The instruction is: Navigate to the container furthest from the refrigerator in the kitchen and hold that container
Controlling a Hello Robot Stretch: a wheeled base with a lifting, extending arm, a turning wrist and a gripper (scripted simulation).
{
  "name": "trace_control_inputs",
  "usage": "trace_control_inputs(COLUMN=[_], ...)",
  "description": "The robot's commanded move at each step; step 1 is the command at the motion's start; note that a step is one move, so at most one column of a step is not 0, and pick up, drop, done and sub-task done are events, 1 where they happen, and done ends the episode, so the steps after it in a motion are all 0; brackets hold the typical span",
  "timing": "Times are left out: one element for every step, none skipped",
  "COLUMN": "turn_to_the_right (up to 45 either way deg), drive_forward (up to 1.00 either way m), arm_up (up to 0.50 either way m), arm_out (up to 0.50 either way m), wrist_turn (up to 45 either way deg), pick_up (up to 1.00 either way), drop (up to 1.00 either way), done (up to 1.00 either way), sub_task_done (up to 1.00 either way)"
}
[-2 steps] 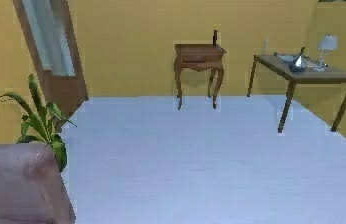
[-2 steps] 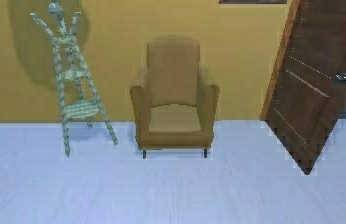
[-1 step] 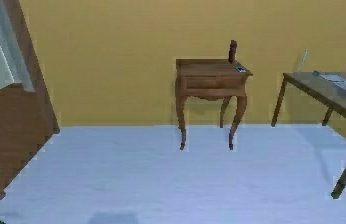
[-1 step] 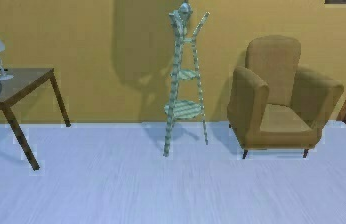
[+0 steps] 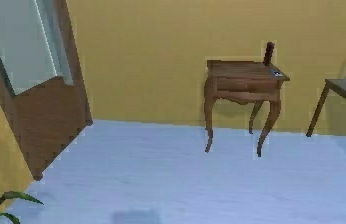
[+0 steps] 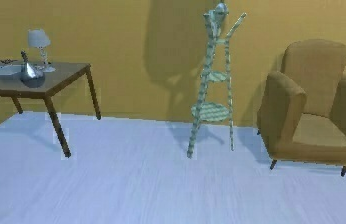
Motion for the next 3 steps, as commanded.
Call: trace_control_inputs(turn_to_the_right=[-3.0, 0.0, 0.0], drive_forward=[0.00, 0.05, 1.00], arm_up=[0.00, 0.00, 0.00], arm_out=[0.00, 0.00, 0.00], wrist_turn=[0.0, 0.0, 0.0], pick_up=[0.00, 0.00, 0.00], drop=[0.00, 0.00, 0.00], done=[0.00, 0.00, 0.00], sub_task_done=[0.00, 0.00, 0.00])
